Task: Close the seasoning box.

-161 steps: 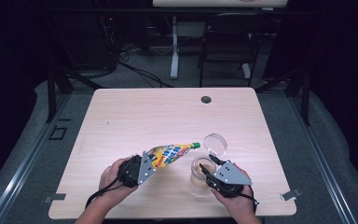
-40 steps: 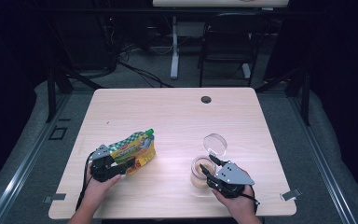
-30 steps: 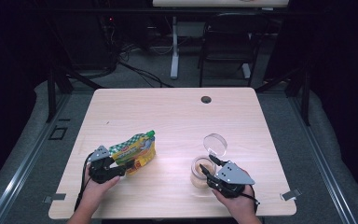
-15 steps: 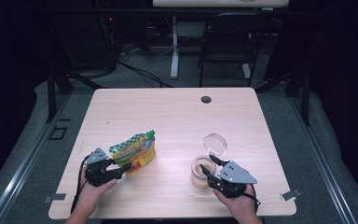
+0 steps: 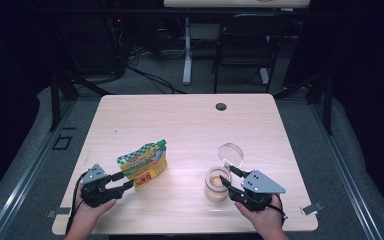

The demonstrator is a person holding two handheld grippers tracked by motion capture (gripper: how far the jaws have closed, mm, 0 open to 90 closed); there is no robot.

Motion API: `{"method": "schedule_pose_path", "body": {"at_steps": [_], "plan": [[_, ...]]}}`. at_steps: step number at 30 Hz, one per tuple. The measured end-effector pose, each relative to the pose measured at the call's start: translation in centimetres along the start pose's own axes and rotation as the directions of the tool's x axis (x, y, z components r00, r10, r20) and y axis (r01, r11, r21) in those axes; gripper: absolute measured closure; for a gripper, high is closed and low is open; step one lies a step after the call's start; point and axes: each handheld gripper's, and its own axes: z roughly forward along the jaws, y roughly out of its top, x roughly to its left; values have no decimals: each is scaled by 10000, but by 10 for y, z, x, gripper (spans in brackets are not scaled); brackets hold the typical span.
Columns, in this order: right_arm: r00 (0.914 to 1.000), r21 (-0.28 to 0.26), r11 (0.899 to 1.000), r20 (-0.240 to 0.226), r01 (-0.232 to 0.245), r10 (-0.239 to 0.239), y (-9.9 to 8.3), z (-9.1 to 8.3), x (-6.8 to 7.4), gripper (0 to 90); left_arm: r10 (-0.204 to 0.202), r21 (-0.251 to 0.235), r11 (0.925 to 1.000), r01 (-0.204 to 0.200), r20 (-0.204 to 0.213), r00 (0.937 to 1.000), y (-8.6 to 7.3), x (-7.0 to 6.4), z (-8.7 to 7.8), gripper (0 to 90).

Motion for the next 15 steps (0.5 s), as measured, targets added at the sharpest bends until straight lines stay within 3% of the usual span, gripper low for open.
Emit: {"method": "schedule_pose_path", "body": {"at_steps": [7, 11, 15], "plan": [[9999, 91, 9999, 132, 82, -83, 8, -9, -7, 567, -147, -35, 9999, 146, -352, 9993, -3, 6, -10, 460], [9997, 62, 9998, 142, -198, 197, 14, -14, -12, 565, -219, -186, 9996, 210, -511, 9985, -4, 9, -13, 460], [9992, 115, 9998, 369, -189, 184, 16, -24, -16, 571, -405, -346, 9987, 382, -667, 9970, -6, 12, -16, 460]]}}
